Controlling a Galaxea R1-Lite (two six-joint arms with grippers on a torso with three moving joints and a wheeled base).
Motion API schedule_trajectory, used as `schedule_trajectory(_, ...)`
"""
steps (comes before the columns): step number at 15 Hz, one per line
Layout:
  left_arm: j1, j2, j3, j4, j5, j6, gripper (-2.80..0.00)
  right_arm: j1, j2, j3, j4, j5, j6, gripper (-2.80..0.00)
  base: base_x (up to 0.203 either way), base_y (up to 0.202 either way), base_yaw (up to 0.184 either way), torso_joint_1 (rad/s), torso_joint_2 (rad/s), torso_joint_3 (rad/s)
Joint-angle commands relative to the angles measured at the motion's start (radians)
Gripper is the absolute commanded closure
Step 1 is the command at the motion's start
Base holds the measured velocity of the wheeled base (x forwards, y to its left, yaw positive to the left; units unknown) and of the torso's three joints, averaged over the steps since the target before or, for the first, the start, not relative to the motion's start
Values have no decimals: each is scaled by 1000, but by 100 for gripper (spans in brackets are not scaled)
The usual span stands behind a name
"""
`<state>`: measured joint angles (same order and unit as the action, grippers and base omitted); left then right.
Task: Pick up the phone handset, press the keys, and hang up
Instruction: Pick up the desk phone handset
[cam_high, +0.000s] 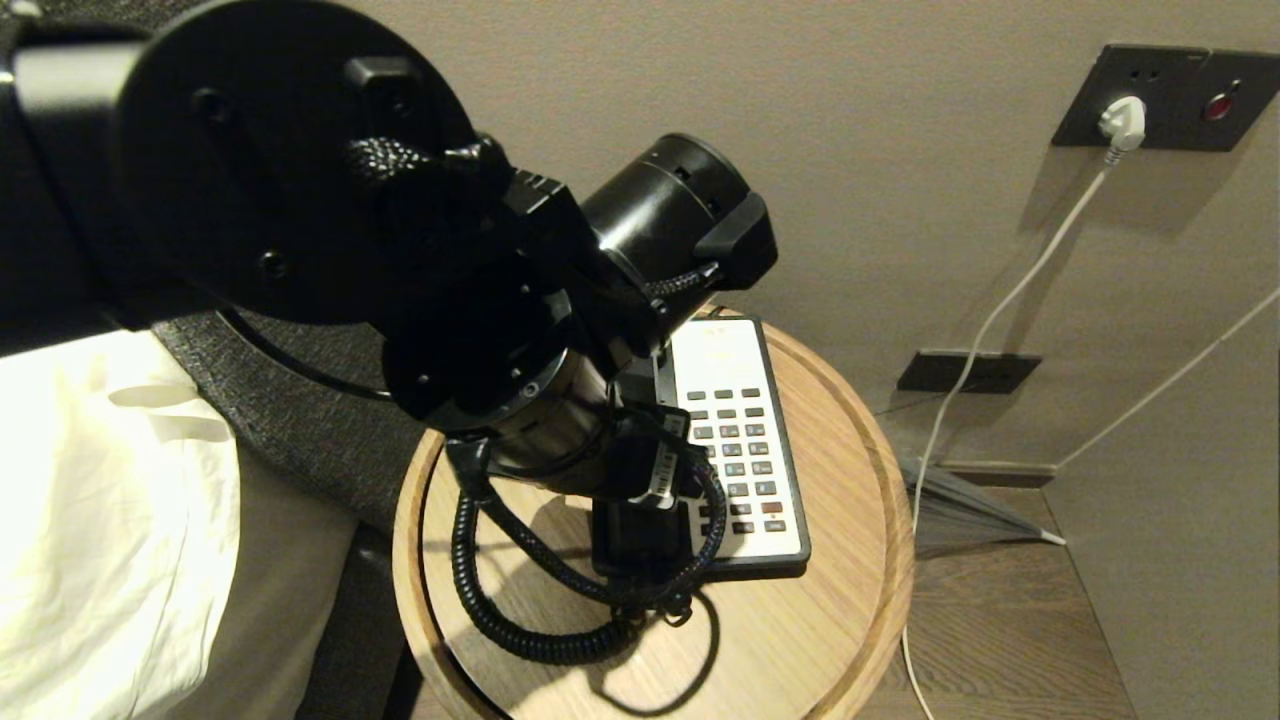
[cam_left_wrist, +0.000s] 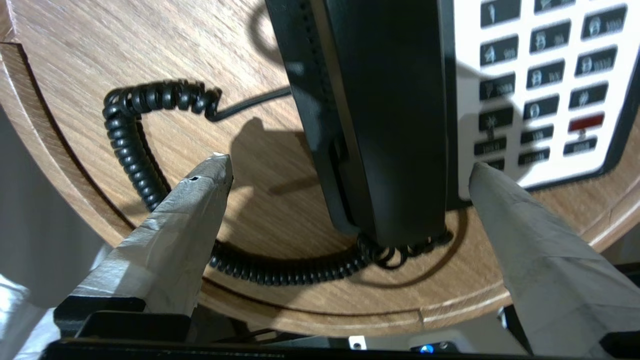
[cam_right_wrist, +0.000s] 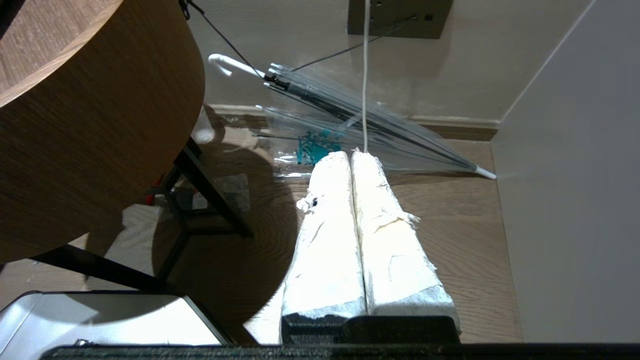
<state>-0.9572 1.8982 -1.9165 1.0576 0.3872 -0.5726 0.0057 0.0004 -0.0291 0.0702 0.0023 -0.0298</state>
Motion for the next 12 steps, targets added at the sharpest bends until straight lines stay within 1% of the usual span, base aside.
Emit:
schedule_trajectory(1,2,4,-3,0,2,-8,-280,0,-8,0,0,1,-1,0,0,0,0,0,0,0)
schedule_trajectory(2,5,12,-3,-36,1,-14,-280,0,-8,0,0,1,-1,0,0,0,0,0,0,0)
schedule_trajectory(5,25,41,-3,-65,2,-13,-280,0,-8,0,0,1,-1,0,0,0,0,0,0,0)
schedule_trajectory(9,40,49,-3,-70,2,2,-280,0,-8,-1,0,1,0,0,0,0,0,0,0,0)
schedule_trajectory(12,55,52,-4,-76,15,1,-280,0,-8,0,0,1,-1,0,0,0,0,0,0,0)
